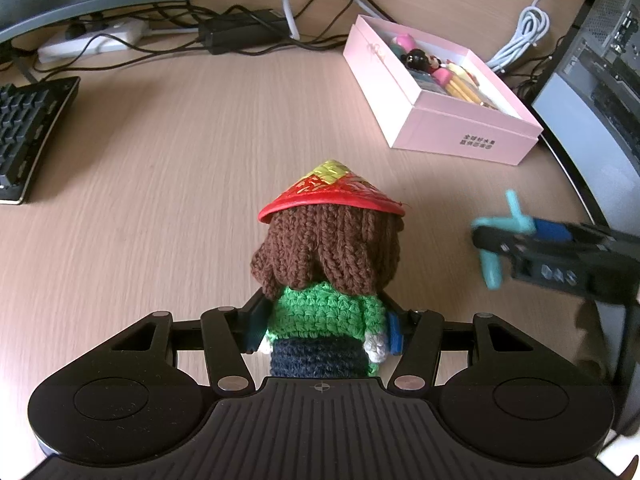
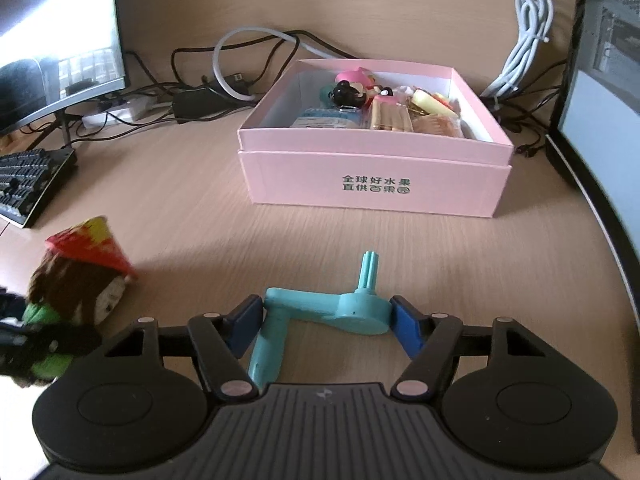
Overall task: Organize objects
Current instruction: 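Grasp the teal crank toy with the right gripper while the left gripper holds the doll, then drop the knitted doll into the pink box with the left gripper while the right gripper carries the crank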
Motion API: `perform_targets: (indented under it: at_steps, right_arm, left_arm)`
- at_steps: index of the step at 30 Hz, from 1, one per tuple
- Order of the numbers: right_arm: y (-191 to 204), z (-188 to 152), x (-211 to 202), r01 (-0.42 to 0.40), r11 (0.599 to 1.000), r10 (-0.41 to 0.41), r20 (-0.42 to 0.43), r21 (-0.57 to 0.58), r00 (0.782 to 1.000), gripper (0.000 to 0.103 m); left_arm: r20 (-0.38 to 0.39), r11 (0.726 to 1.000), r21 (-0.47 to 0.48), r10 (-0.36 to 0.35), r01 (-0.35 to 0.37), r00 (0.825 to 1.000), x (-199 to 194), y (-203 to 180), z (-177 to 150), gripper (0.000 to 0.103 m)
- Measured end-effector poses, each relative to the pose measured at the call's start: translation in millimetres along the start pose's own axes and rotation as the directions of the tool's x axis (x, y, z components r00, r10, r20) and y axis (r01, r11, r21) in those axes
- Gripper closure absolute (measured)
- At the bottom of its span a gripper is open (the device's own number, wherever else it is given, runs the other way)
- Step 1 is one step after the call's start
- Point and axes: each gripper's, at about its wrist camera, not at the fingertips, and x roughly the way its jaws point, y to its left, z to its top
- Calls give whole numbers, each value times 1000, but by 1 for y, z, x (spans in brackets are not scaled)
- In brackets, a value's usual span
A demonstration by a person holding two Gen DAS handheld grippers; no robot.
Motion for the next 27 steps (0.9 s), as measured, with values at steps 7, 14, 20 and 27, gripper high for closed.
perform_targets:
  at_steps: [7,14,20,27]
  right_arm:
    - [-6,-7,-40,31,1000,-31,20,-2,999,34]
    - [-30,-7,-76,20,997,-26,73,72,997,34]
    - [-48,-9,-87,-5,994,-7,106,114,994,34]
    - [-62,-11,-88,-12,992,-3,115,128,993,34]
  left_arm:
    - [31,1000,0,-16,16,999,-6,-1,1,49]
    - [115,986,-21,-164,168,980,-29,-14,46,51]
    - [259,977,45,-211,206,943,-13,-68,137,51]
    - [249,987,-56,-134,152,959,89,-94,190,52]
